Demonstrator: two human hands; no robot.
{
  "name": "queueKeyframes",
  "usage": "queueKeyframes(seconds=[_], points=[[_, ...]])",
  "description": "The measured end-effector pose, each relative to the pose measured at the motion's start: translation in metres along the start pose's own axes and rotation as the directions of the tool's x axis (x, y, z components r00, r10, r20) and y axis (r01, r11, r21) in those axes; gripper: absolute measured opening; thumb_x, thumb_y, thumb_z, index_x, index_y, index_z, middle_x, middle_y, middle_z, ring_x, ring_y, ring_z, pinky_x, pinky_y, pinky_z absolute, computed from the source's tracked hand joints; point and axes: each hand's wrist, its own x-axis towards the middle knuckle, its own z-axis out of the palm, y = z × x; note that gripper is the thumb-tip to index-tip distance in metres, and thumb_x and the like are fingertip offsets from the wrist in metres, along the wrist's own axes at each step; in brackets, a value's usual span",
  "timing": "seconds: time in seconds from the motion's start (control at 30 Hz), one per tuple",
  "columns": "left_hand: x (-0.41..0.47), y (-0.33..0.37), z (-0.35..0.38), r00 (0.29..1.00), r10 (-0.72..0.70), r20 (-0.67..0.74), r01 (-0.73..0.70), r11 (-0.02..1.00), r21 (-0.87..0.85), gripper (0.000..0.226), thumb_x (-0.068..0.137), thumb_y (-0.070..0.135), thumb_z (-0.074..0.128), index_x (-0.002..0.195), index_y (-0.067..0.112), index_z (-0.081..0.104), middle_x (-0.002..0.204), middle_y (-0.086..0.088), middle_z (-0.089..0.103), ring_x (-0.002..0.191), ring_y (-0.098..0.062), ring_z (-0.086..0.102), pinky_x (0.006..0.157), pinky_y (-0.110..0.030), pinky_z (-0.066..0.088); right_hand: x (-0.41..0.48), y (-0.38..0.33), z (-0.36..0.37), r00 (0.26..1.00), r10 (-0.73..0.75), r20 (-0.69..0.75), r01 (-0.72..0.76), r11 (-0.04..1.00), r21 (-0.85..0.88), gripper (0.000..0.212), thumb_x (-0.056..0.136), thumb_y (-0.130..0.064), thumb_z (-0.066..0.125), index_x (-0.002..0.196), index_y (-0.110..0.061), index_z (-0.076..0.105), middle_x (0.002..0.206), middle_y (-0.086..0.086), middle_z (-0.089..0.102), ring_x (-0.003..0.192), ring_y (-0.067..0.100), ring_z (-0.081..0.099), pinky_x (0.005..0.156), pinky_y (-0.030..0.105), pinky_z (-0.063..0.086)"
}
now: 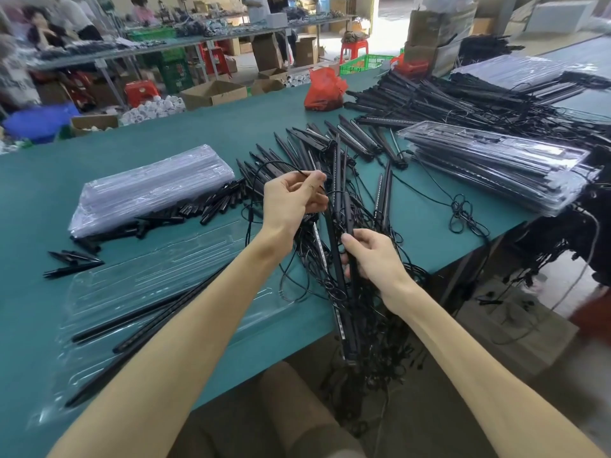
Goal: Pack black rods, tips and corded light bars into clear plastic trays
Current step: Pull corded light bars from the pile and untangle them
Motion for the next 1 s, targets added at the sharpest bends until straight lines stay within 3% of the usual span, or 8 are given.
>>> queueKeyframes(seconds=[0.1,0.27,0.4,0.5,0.7,0.8,0.9,1.0], points=[[-0.003,-0.005,-0.005,0.995,-0.060,0.074,0.047,0.986,0.161,0.028,0.096,0.031,0.068,0.106,0.004,0.069,0.093,-0.007,0.074,0.075,-0.016,0.070,0.068,-0.031,0.063,0.000,0.001,-0.001,1.000,0.008,-0.015,-0.008,1.000,0.024,0.011,0.100,-0.024,0.060,0.101,-0.015,0.066,0.070,-0.002,0.066,0.062,0.014,0.062,0.056,0.025,0.054],[-0.017,-0.027,-0.002,0.969,-0.207,0.139,0.124,0.884,0.450,0.056,0.082,0.035,0.082,0.119,0.008,0.050,0.112,-0.007,0.058,0.098,-0.016,0.064,0.074,-0.033,0.063,0.002,0.006,-0.001,0.999,-0.017,-0.027,0.017,1.000,-0.022,0.019,0.101,-0.027,0.057,0.102,-0.011,0.068,0.069,-0.002,0.067,0.063,0.016,0.063,0.061,0.031,0.056],[-0.021,-0.037,0.004,0.967,-0.222,0.129,0.155,0.905,0.395,0.049,0.082,0.018,0.083,0.118,0.006,0.051,0.101,-0.001,0.058,0.082,-0.008,0.063,0.080,-0.033,0.061,0.003,0.007,-0.003,1.000,-0.021,-0.014,0.020,0.999,-0.041,0.021,0.100,-0.025,0.057,0.098,-0.009,0.071,0.072,0.003,0.069,0.064,0.018,0.065,0.064,0.036,0.058],[-0.019,-0.038,0.008,0.956,-0.223,0.191,0.152,0.932,0.330,0.026,0.090,0.000,0.071,0.110,0.009,0.057,0.100,-0.003,0.069,0.092,-0.016,0.068,0.089,-0.039,0.059,0.001,0.006,-0.003,0.999,-0.022,-0.041,0.022,1.000,-0.002,0.021,0.099,-0.022,0.057,0.097,-0.007,0.071,0.070,0.005,0.071,0.057,0.018,0.064,0.049,0.024,0.052],[-0.018,-0.036,0.005,0.898,-0.386,0.212,0.378,0.923,0.077,0.024,0.091,-0.015,0.058,0.110,-0.003,0.063,0.099,-0.010,0.069,0.079,-0.015,0.070,0.064,-0.026,0.059,0.000,0.006,-0.001,0.993,-0.024,-0.115,0.031,0.998,0.058,0.010,0.100,-0.018,0.057,0.110,-0.016,0.056,0.077,0.009,0.075,0.049,0.019,0.064,0.039,0.017,0.040],[-0.017,-0.033,0.008,0.886,-0.394,0.243,0.388,0.919,0.076,0.026,0.090,-0.016,0.056,0.116,-0.012,0.060,0.112,-0.023,0.068,0.089,-0.025,0.070,0.065,-0.029,0.060,0.001,0.006,-0.005,0.999,-0.011,-0.042,0.013,0.999,0.045,0.015,0.101,-0.019,0.056,0.107,-0.009,0.065,0.077,0.010,0.073,0.049,0.017,0.061,0.040,0.018,0.041],[-0.015,-0.032,0.007,0.877,-0.382,0.292,0.395,0.918,0.014,0.029,0.089,-0.020,0.051,0.112,-0.006,0.061,0.121,-0.023,0.068,0.102,-0.029,0.071,0.073,-0.029,0.059,0.001,0.006,-0.008,1.000,0.002,-0.003,-0.002,1.000,0.025,0.022,0.101,-0.021,0.055,0.101,-0.004,0.070,0.074,0.007,0.069,0.051,0.017,0.059,0.044,0.022,0.041],[-0.014,-0.037,0.001,0.854,-0.399,0.335,0.437,0.899,-0.042,0.040,0.089,-0.017,0.056,0.127,-0.005,0.053,0.128,-0.025,0.064,0.115,-0.034,0.067,0.085,-0.033,0.057,0.000,0.006,-0.011,1.000,0.018,0.020,-0.019,0.999,0.035,0.025,0.101,-0.021,0.055,0.102,-0.002,0.071,0.071,0.005,0.066,0.052,0.018,0.056,0.047,0.026,0.036]])
